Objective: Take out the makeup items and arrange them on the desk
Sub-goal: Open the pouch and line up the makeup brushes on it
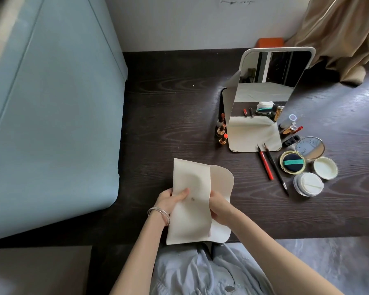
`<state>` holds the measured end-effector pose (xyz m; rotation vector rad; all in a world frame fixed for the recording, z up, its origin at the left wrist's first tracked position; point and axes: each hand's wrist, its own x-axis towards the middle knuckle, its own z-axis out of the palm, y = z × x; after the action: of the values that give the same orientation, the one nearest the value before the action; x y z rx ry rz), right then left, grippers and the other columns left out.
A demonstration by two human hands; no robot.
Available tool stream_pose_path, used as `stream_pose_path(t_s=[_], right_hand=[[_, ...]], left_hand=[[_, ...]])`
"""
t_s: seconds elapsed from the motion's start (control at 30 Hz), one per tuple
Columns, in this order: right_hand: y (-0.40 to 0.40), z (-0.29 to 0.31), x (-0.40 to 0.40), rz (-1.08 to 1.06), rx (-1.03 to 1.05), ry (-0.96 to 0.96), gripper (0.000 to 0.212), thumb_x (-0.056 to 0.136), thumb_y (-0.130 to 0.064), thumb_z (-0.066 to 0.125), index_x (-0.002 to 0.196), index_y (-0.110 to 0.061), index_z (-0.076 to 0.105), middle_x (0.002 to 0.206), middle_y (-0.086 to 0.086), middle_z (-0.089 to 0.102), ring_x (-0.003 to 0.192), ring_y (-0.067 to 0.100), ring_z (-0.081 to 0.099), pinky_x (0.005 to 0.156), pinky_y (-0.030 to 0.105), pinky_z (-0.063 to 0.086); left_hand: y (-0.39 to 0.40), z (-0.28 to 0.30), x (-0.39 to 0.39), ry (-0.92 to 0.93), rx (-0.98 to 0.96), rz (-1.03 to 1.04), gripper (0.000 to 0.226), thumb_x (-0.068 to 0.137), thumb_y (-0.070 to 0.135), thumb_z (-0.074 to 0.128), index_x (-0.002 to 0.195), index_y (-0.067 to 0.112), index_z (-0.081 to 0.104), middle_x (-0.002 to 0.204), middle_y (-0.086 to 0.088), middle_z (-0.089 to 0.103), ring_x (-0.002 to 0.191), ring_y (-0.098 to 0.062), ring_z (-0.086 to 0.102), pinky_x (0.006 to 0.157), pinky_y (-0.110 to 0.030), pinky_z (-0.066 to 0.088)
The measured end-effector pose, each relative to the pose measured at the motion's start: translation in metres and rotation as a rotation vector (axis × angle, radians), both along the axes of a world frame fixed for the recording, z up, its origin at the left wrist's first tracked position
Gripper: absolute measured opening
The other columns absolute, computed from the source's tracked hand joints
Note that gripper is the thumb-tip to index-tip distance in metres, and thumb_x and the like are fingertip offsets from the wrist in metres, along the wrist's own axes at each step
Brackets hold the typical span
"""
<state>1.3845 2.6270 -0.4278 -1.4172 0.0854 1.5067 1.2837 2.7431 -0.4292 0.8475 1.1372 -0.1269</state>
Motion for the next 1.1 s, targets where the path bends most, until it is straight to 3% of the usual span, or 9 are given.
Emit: stream_pose_path(t_s=[0.1,0.2,0.43,0.63,0.83,1.0,1.1], right_hand=[[0.0,0.001,0.004,-0.032,-0.008,0.132,0.024,0.087,-0.016,0.063,0.109,-0.005,0.065,0.109,0.014,0.069,0.095,0.025,0.068,0.084,0.035,0.055],[0.0,0.002,0.007,-0.066,-0.003,0.142,0.016,0.091,-0.015,0.058,0.102,-0.008,0.068,0.1,0.011,0.072,0.088,0.022,0.07,0.077,0.032,0.056],[-0.006,0.003,0.01,-0.078,0.039,0.067,0.024,0.093,-0.012,0.055,0.115,-0.005,0.063,0.113,0.016,0.068,0.103,0.029,0.066,0.089,0.039,0.053],[-0.005,0.003,0.01,-0.09,0.002,-0.032,0.023,0.09,-0.016,0.06,0.11,-0.005,0.064,0.1,0.012,0.072,0.091,0.026,0.069,0.074,0.035,0.056],[-0.012,-0.006,0.003,-0.243,-0.167,-0.099,0.018,0.088,-0.009,0.059,0.102,-0.003,0.067,0.101,0.02,0.07,0.084,0.031,0.068,0.071,0.041,0.057],[-0.014,0.0,0.007,-0.216,-0.145,-0.091,0.01,0.086,-0.004,0.059,0.092,-0.004,0.068,0.089,0.015,0.068,0.074,0.027,0.066,0.063,0.034,0.057],[-0.017,0.0,0.01,-0.2,-0.12,-0.104,0.033,0.071,-0.016,0.069,0.101,-0.002,0.067,0.101,0.019,0.069,0.088,0.033,0.067,0.076,0.043,0.056]], left_hand=[[0.0,0.001,0.0,-0.009,-0.066,0.018,0.015,0.085,0.013,0.065,0.097,0.004,0.065,0.08,-0.012,0.073,0.066,-0.024,0.07,0.069,-0.036,0.058],[-0.003,0.003,0.004,-0.051,-0.065,0.001,0.019,0.086,0.015,0.064,0.103,0.006,0.064,0.088,-0.013,0.073,0.074,-0.026,0.07,0.079,-0.04,0.056],[-0.002,0.005,0.01,-0.033,0.009,-0.019,0.026,0.078,0.016,0.073,0.101,0.005,0.067,0.101,-0.021,0.07,0.089,-0.036,0.067,0.088,-0.047,0.053],[-0.01,0.008,0.014,-0.04,-0.016,-0.018,0.022,0.077,0.017,0.074,0.095,0.005,0.067,0.095,-0.02,0.071,0.083,-0.034,0.068,0.083,-0.046,0.055],[-0.017,0.005,0.012,0.024,0.157,-0.112,0.023,0.077,0.012,0.074,0.097,0.0,0.07,0.086,-0.011,0.073,0.07,-0.019,0.069,0.062,-0.023,0.056],[-0.016,0.004,0.011,-0.012,0.008,-0.158,0.027,0.082,0.007,0.068,0.107,-0.002,0.064,0.093,-0.01,0.071,0.072,-0.015,0.069,0.066,-0.023,0.057],[-0.016,0.003,0.01,-0.083,-0.103,-0.179,0.027,0.085,-0.001,0.061,0.112,0.004,0.059,0.099,-0.009,0.069,0.081,-0.017,0.068,0.068,-0.026,0.058]])
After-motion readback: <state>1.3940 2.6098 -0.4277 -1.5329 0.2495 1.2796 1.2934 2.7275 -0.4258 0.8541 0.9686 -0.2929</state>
